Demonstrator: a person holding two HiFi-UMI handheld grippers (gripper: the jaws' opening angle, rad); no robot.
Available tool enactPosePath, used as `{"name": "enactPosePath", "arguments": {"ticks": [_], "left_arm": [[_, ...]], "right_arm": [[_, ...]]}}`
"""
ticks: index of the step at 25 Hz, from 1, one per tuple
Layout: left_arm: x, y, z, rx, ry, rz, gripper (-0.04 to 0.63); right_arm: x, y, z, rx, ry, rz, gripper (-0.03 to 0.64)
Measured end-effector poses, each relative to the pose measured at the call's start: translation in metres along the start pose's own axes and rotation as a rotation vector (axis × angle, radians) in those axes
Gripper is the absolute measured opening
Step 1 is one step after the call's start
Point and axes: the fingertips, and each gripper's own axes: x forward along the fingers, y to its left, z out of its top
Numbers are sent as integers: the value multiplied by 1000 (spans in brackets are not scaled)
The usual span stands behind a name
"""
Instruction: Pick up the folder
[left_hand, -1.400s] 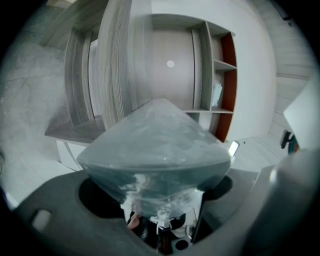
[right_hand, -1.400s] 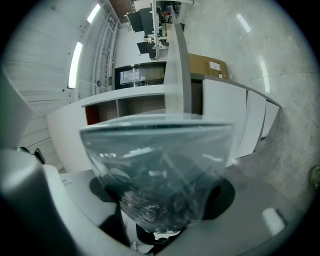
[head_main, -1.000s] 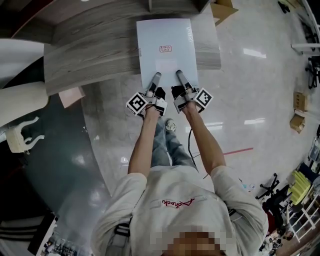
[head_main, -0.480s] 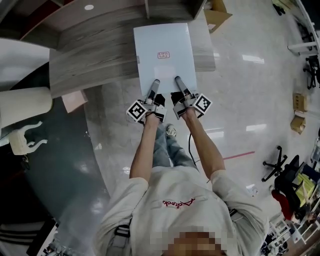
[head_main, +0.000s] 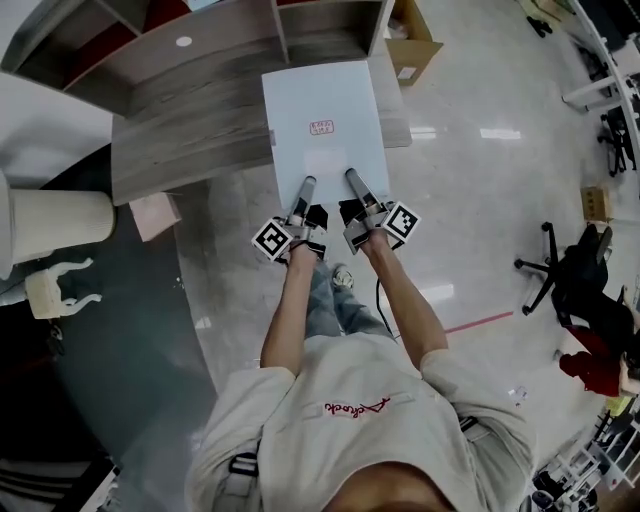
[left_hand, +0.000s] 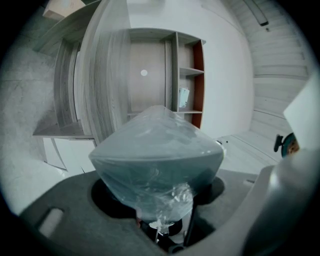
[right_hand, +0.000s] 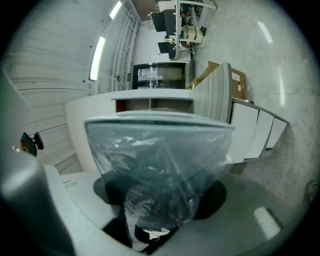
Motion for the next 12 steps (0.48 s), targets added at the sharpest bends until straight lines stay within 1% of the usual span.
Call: {"name": "enactPosePath", "arguments": {"ticks": [3, 12], "left_arm": [[1, -20, 2, -6, 0, 1, 282], [-14, -56, -12, 25, 12, -24, 282]], "right_arm": [[3, 21, -1, -5, 2, -3, 288], [-16, 56, -8, -17, -6, 29, 288]]}}
